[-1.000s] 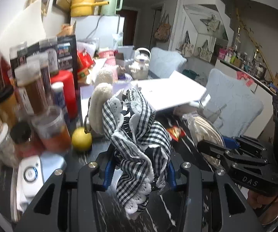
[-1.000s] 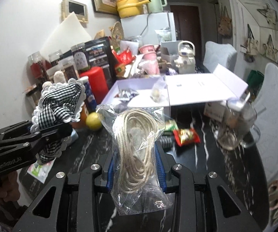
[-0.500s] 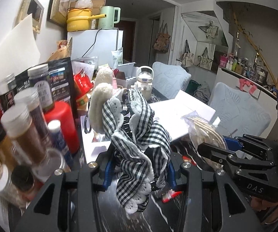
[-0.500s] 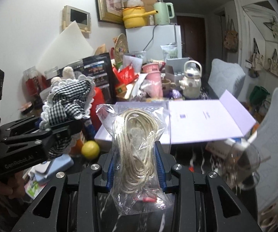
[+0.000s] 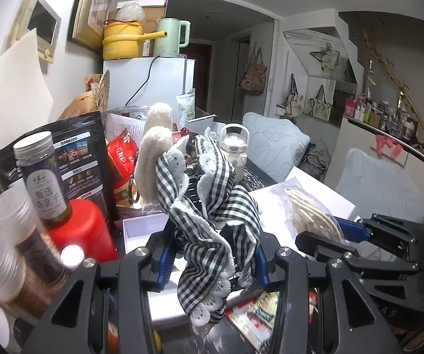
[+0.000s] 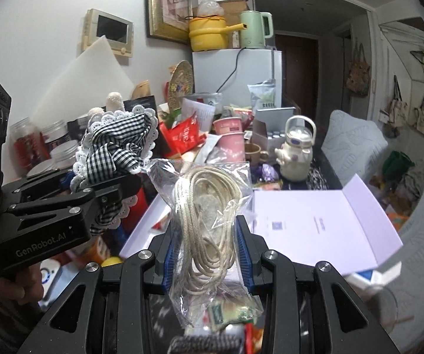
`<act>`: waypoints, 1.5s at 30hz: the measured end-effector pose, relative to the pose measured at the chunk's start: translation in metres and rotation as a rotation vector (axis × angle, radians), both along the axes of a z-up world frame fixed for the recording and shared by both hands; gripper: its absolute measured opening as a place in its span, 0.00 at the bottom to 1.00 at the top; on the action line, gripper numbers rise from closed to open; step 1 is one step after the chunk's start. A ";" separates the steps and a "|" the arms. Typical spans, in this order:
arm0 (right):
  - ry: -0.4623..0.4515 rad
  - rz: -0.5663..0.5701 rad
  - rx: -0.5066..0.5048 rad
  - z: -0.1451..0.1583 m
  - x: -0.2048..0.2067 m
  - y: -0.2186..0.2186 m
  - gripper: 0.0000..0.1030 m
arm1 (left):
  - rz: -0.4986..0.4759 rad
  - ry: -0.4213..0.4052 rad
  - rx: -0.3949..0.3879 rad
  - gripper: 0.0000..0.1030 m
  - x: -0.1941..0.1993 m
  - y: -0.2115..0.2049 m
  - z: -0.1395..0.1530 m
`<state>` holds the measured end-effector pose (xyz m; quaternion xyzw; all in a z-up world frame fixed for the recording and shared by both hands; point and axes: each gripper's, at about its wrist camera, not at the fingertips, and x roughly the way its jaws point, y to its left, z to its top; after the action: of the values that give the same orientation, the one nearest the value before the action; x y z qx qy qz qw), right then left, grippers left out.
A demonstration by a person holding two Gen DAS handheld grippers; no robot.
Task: Organize soft objects
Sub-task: 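Carry the gingham toy with the left gripper while the right carries the cord bag to the box, then open the left gripper over the box while the right gripper releases the cord bag inside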
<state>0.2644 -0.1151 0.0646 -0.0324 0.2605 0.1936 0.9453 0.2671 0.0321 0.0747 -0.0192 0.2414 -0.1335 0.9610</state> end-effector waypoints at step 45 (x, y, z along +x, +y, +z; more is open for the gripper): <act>0.216 0.017 -0.044 -0.080 0.177 0.030 0.34 | 0.109 0.377 0.146 0.42 0.164 0.005 -0.119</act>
<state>0.4410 -0.0851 -0.0156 -0.0343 0.3647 0.1982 0.9091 0.4315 0.0368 -0.0446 0.0131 0.4244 -0.0575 0.9036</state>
